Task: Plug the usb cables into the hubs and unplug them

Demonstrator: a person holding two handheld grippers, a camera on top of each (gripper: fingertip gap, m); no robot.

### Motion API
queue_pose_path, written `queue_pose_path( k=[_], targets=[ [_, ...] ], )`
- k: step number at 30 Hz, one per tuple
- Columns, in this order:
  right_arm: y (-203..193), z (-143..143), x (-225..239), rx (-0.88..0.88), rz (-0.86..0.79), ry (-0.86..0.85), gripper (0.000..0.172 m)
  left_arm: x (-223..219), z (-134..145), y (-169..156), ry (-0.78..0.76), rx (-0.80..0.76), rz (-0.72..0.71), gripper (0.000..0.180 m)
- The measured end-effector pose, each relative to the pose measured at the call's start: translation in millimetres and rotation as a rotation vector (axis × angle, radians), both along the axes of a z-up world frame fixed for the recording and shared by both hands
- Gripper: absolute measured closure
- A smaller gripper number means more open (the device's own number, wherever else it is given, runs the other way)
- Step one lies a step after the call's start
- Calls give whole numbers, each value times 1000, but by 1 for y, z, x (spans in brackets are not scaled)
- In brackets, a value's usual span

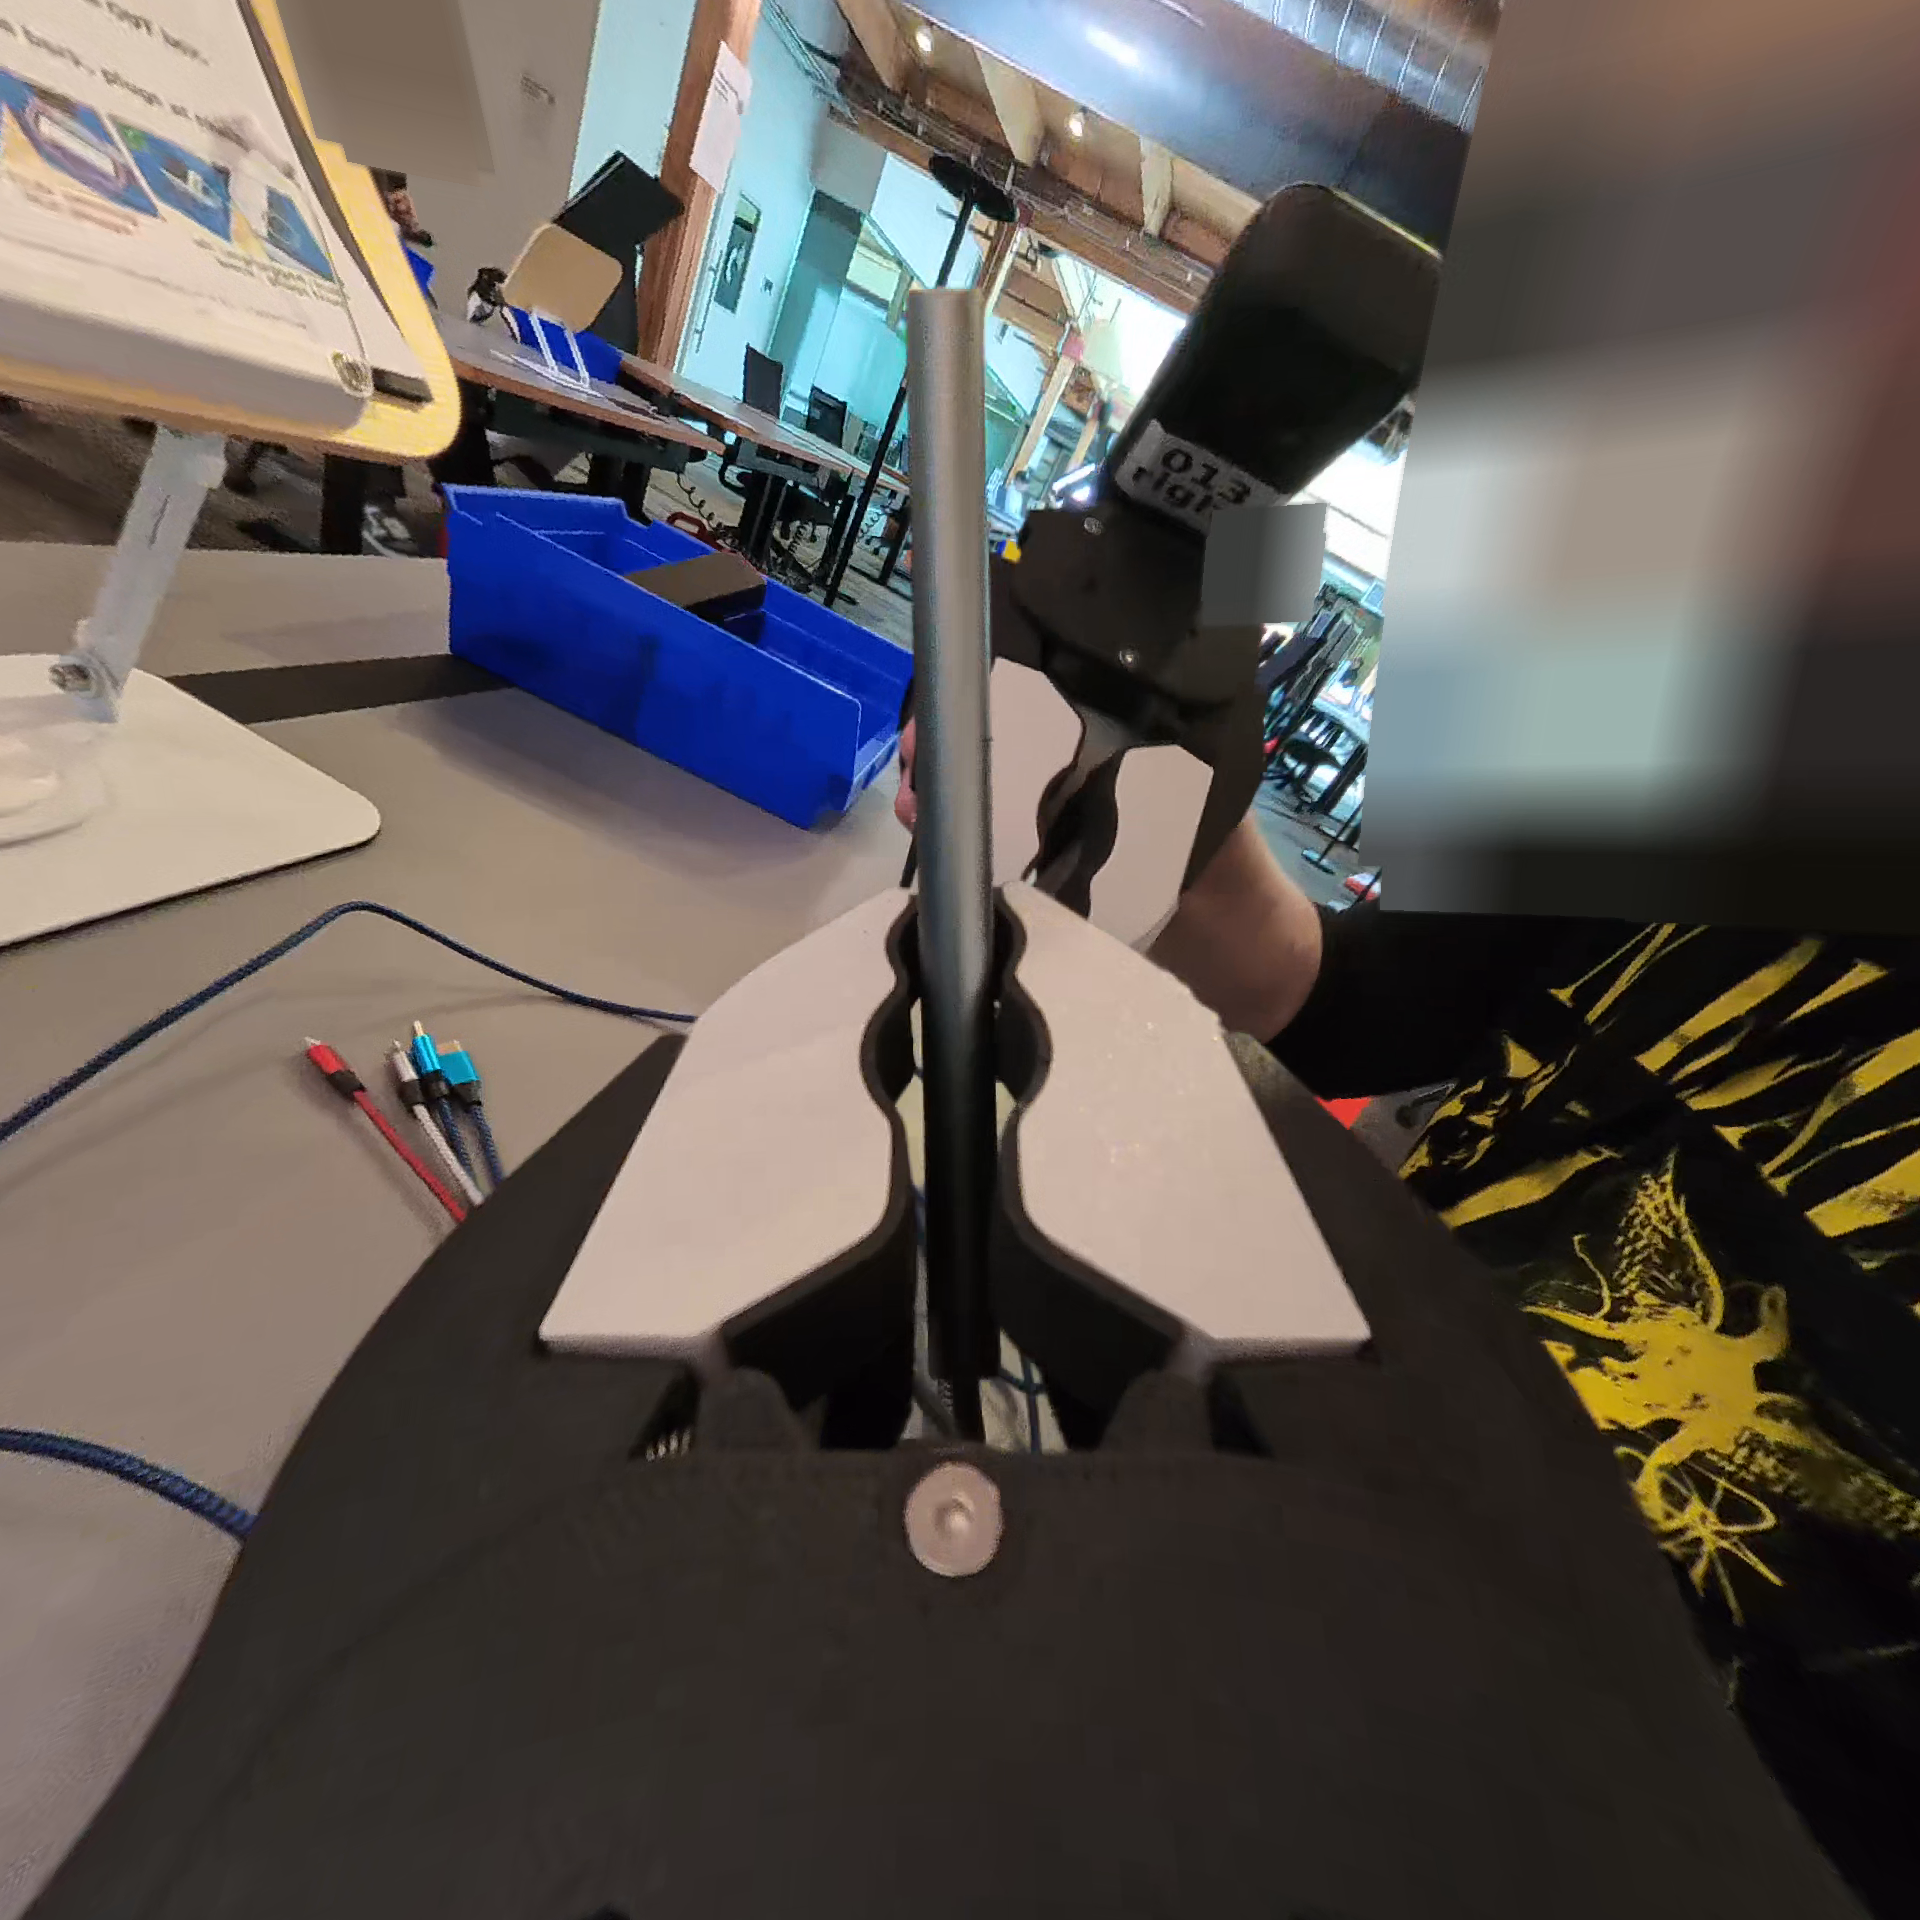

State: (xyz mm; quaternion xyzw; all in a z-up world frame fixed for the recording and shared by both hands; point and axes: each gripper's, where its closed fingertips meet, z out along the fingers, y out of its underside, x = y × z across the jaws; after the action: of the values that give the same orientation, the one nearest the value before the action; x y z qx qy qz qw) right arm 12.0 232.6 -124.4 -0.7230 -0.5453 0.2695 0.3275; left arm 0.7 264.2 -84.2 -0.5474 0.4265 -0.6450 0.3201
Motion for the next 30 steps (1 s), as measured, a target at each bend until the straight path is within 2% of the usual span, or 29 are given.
queue_pose_path(
  k=[4,10,20,30],
  targets=[
    [1,-2,-12,-26,7,35,166,5,-1,-2,-26,-75,-20,170],
    [7,2,-17,-60,-5,86,166,7,-4,-3,-43,-108,-33,169],
    [8,-2,-19,-171,40,102,166,10,-7,-5,-25,-54,-15,169],
    [16,-1,-20,-205,52,118,165,15,-10,-6,-16,-13,20,169]
  ],
)
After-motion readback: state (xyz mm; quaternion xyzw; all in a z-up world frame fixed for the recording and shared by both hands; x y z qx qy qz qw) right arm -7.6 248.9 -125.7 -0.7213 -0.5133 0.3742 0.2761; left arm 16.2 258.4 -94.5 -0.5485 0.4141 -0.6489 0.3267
